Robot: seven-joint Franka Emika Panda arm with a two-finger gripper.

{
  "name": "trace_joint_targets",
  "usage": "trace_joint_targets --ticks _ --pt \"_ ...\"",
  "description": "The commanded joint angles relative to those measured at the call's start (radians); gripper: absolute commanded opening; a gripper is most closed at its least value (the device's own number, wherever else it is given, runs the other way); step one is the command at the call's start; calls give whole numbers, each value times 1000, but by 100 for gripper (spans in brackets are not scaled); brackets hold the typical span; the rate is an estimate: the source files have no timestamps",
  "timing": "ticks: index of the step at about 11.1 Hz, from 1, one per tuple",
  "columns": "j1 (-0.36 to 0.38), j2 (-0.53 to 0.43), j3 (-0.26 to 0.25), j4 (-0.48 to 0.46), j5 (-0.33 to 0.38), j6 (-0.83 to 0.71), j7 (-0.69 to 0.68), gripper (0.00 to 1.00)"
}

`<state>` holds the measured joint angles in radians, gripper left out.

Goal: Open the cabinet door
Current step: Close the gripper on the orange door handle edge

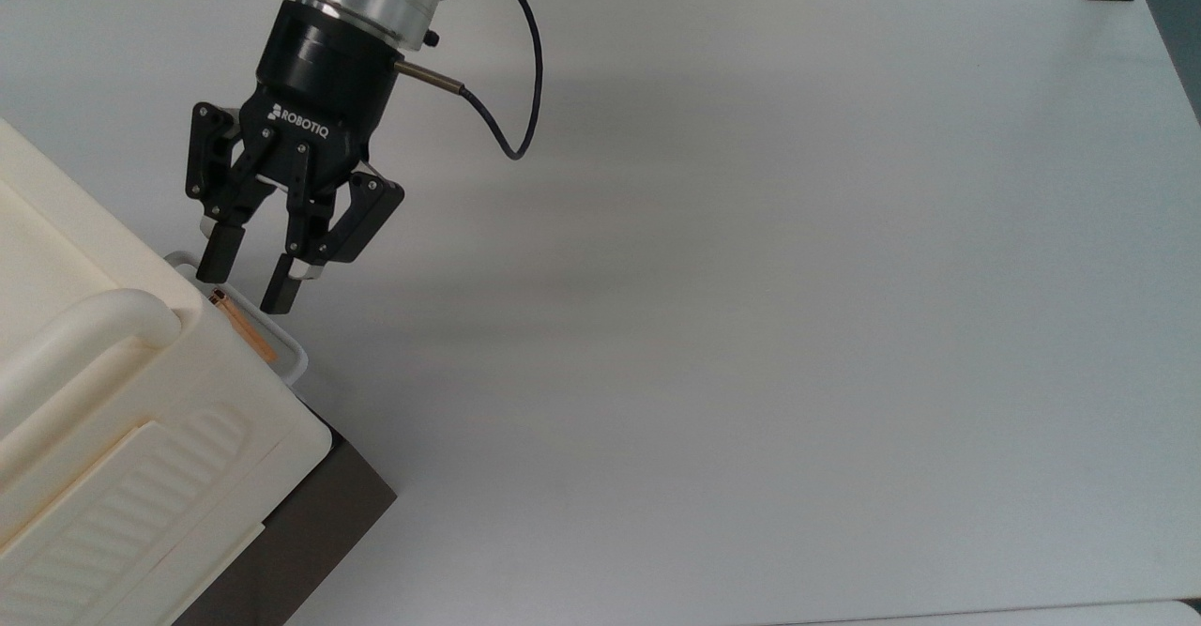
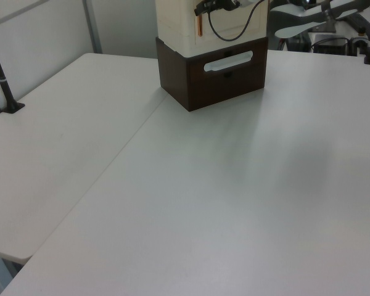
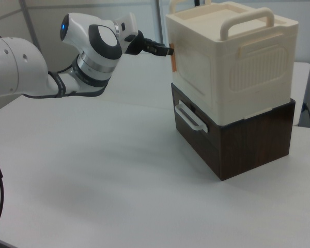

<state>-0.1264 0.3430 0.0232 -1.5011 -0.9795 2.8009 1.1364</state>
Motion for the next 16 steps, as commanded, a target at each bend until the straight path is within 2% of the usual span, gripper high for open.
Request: trace_joint_targets --ticks 1,3,6,8,13,16 --pt "4 22 -6 33 -27 19 46 41" --pt "2 22 -9 38 -27 19 45 36" --pt "2 24 -9 50 -28 17 45 20" --pt "-2 28 -9 51 -30 17 45 19" --pt "-9 39 -9 53 -57 17 37 5" --pt "-9 36 0 44 -56 15 23 5"
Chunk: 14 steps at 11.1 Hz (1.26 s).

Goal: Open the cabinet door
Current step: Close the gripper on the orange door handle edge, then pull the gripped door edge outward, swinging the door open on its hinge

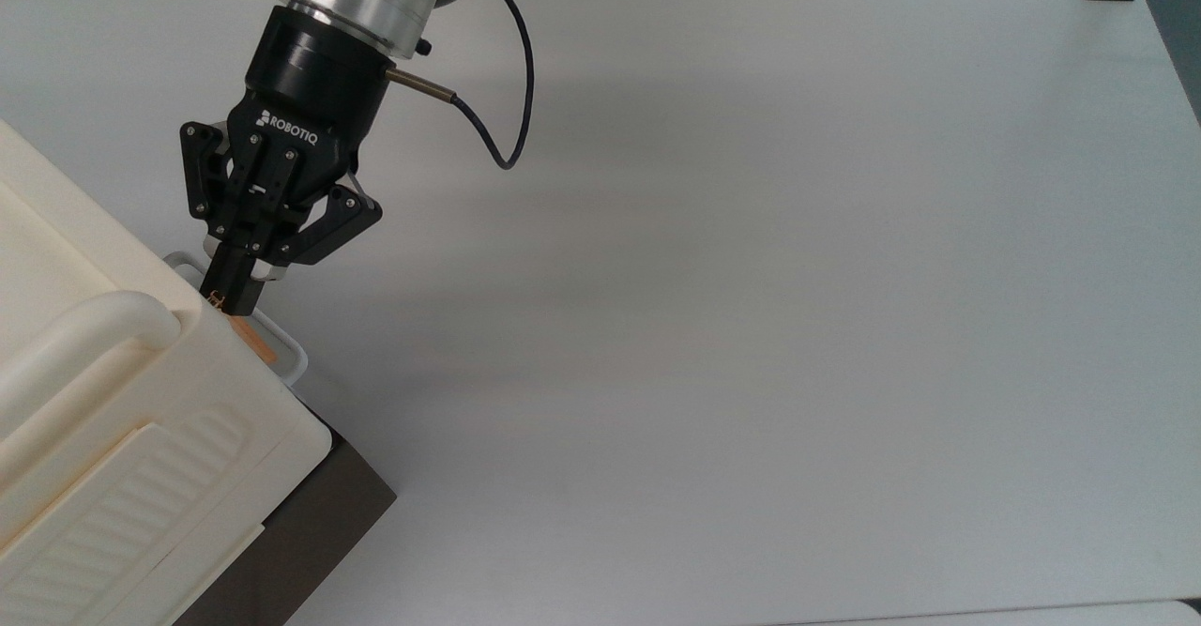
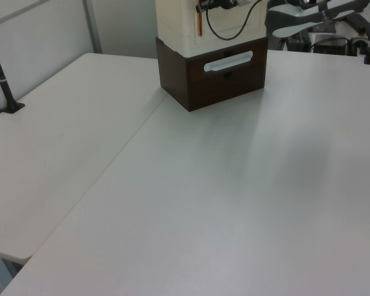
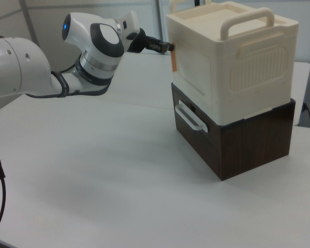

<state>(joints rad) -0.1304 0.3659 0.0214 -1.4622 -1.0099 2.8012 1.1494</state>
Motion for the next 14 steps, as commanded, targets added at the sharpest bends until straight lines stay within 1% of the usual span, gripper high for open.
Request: trace_joint_targets --ticks 1,6,9,12,14 --pt "-9 5 6 -15 -25 15 9 5" --pt "-15 -65 34 -107 -19 14 10 6" --pt "-49 -117 84 -168 -18 11 10 6" --pt "-49 -137 88 -201 -13 8 12 6" --pt "-51 -191 88 -271 -13 6 12 7"
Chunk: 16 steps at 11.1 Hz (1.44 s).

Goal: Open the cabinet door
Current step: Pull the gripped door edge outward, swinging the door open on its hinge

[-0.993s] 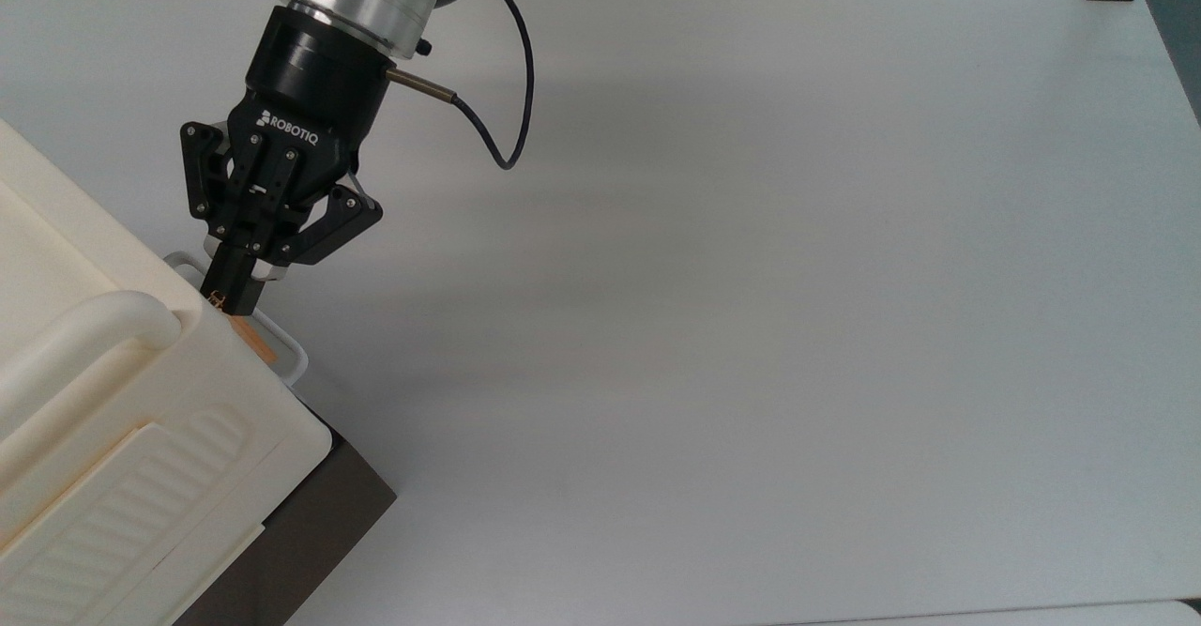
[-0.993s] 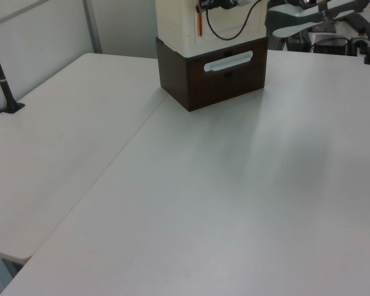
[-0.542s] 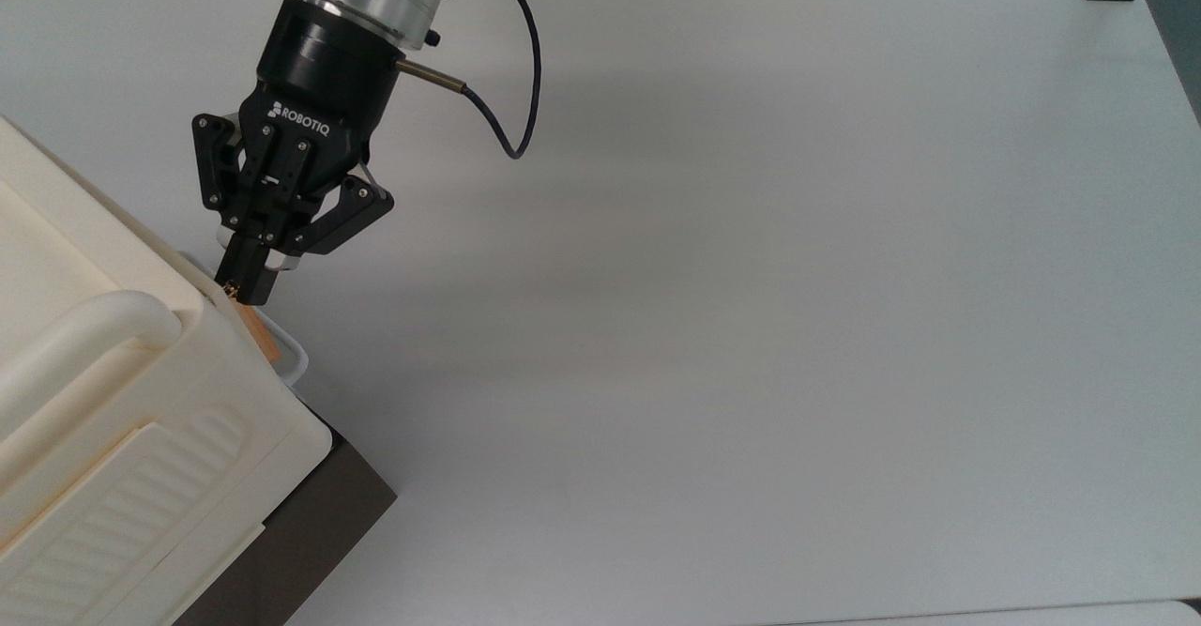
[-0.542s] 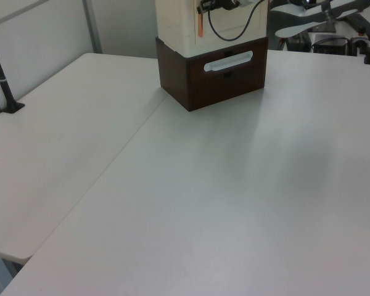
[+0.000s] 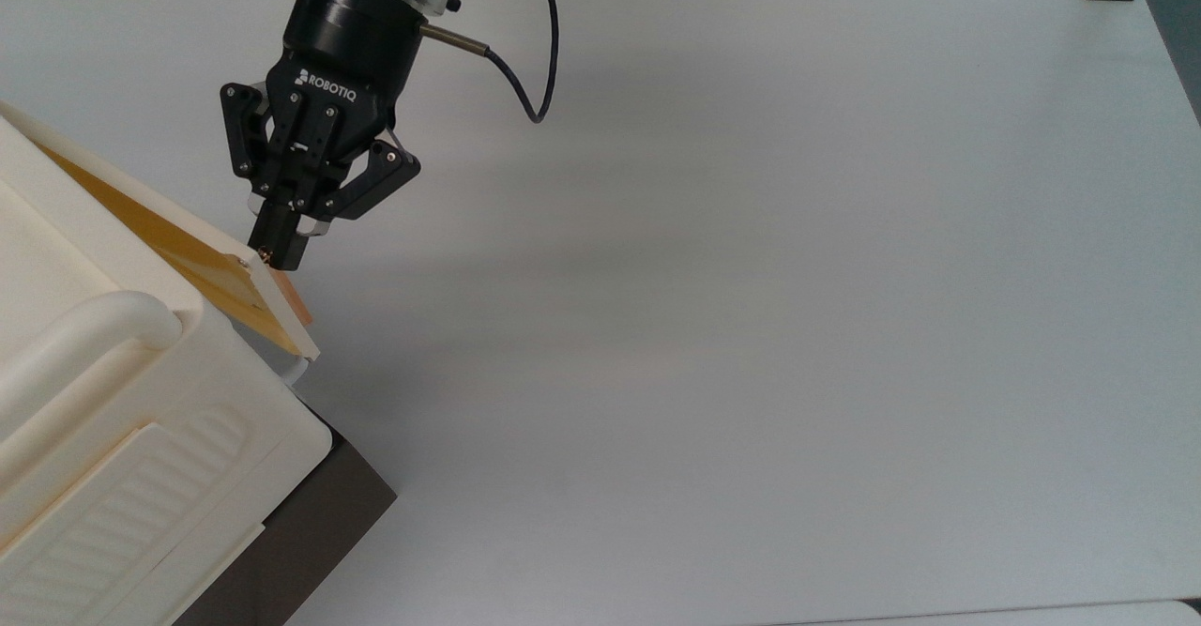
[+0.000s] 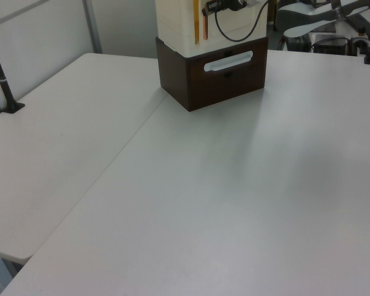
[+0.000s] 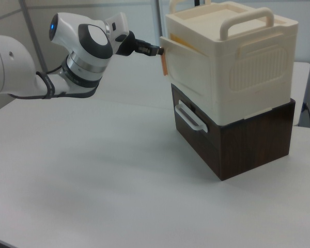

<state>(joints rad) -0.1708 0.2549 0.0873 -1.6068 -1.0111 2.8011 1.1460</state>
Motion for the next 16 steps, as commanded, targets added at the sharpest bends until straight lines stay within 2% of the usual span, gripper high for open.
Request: trace_joint_targets --ticks 1,2,3,4,5,6,7,8,9,10,11,13,14,16 --pt "-15 -116 23 -168 -11 6 17 11" --pt "-16 -152 25 -215 -7 6 17 12" --pt "-16 -182 31 -261 12 5 17 19" --pt "-16 -213 31 -295 46 -14 17 38" --pt "-13 -238 32 -320 84 -53 17 70" --pt "-4 -256 38 -340 104 -105 17 87" --pt "-1 -279 54 -358 112 -161 17 92" --pt "-1 -293 72 -361 150 -214 17 96" --pt "-1 -301 84 -348 228 -265 14 100" --pt "-1 -301 97 -319 296 -308 -2 100" --pt "-1 -298 107 -268 389 -381 -14 100" --pt "-4 -219 117 -57 614 -556 -22 100" --pt "-7 -171 117 41 664 -625 -22 100" --pt "-12 -132 115 111 697 -626 -16 100"
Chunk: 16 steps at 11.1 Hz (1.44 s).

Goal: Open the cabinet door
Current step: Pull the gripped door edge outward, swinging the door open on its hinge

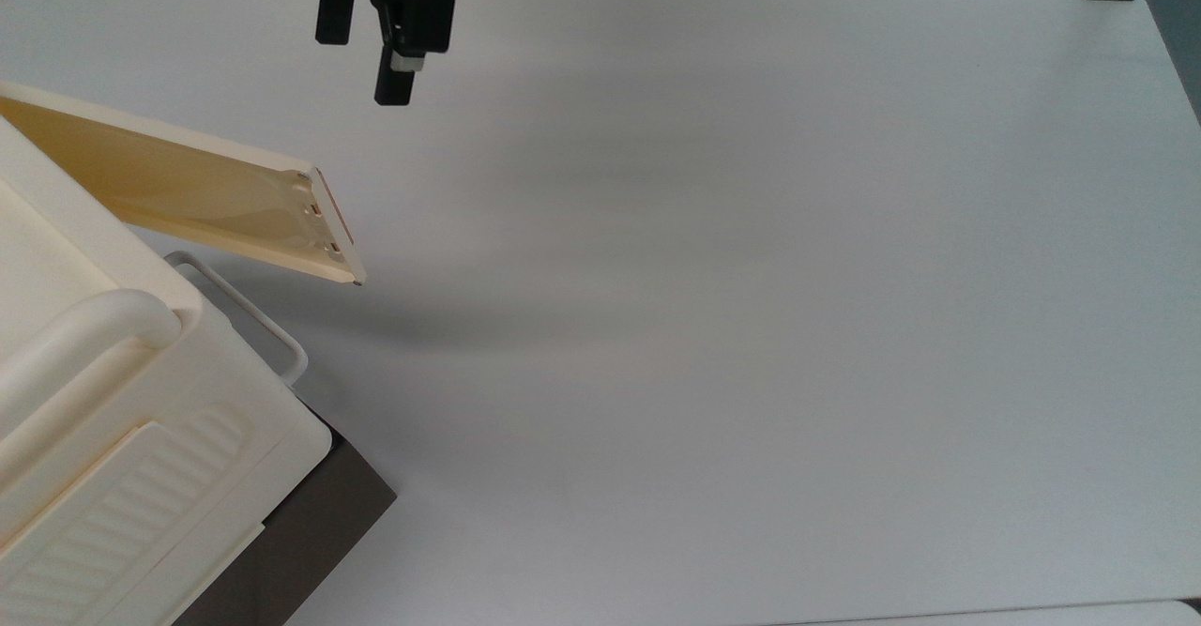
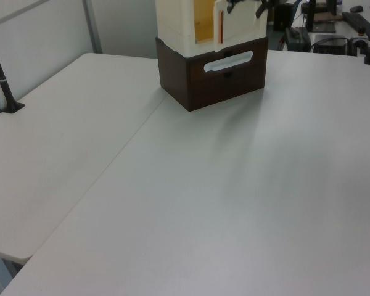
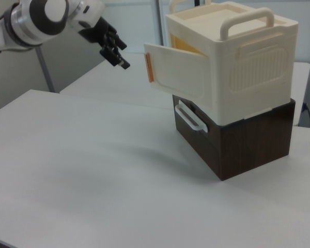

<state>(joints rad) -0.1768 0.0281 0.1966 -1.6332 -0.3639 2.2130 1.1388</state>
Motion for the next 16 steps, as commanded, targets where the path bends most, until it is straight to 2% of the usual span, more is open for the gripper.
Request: trace_joint_targets --ticks 1,3,6,10,12,14,16 --pt "-6 123 -2 186 53 -30 -4 100" --pt "-18 185 -9 262 53 -1 13 100" --pt "-58 196 -14 266 103 73 39 100" --pt "-69 210 -32 250 95 54 -29 100" --pt "-107 181 -23 208 103 51 -54 100" --pt "-122 109 -19 109 109 51 -103 100" --pt "-124 92 -19 90 112 7 -119 100"
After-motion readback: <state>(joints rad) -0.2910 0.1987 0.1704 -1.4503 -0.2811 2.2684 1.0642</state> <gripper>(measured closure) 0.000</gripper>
